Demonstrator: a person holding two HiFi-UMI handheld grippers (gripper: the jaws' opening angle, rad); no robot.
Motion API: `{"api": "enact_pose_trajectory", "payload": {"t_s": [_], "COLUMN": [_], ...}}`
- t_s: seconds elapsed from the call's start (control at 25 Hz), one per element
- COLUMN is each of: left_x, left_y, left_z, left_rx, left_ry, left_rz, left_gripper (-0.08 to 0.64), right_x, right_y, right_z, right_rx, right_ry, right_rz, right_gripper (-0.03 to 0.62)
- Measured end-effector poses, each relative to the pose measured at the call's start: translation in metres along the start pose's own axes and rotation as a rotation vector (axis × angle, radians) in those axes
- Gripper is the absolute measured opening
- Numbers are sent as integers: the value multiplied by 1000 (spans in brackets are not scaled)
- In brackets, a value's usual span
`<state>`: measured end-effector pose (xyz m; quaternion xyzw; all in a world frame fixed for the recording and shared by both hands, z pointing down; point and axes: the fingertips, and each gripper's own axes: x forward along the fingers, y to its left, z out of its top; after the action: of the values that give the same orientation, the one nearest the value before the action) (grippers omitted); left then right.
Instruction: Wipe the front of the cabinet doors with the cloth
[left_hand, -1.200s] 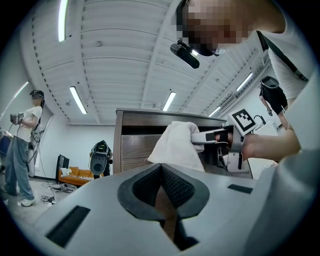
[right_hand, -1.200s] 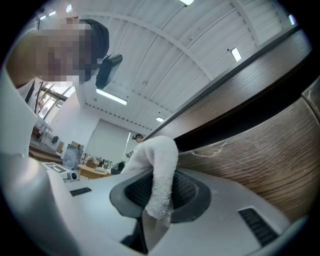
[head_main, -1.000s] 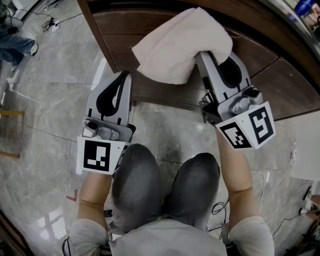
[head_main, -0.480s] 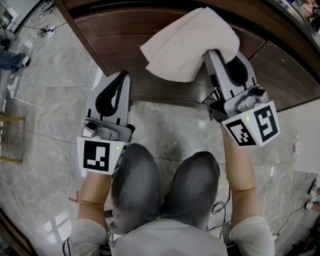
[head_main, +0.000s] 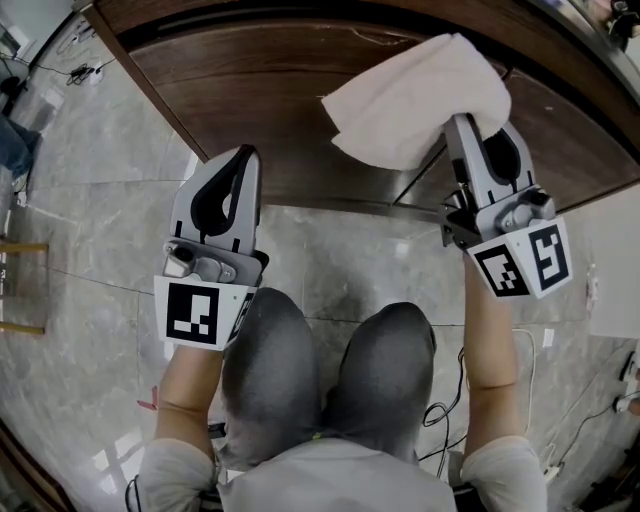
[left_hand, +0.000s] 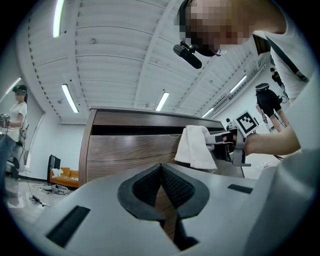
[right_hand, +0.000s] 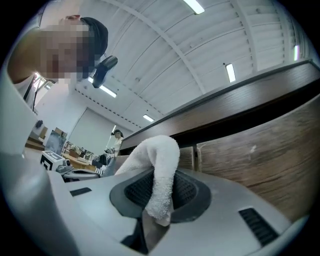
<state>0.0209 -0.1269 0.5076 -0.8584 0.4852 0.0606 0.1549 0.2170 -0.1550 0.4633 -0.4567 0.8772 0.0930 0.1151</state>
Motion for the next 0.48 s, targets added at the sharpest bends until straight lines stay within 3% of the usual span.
{"api": "enact_pose_trajectory", "payload": {"t_s": [0.28, 0.48], "left_x": [7, 8], "left_y": [-12, -18], "left_z": [-4, -6], "left_rx": [-22, -27], "left_ry": [-4, -1], "left_rz": [-17, -25], "left_gripper": [18, 18], "right_x": [-26, -31], "right_y": [-28, -25], "right_z": [-2, -3], "right_rx": [-16, -34], "right_ry": [16, 29], "right_rz": [-75, -77], "right_gripper": [80, 80]}}
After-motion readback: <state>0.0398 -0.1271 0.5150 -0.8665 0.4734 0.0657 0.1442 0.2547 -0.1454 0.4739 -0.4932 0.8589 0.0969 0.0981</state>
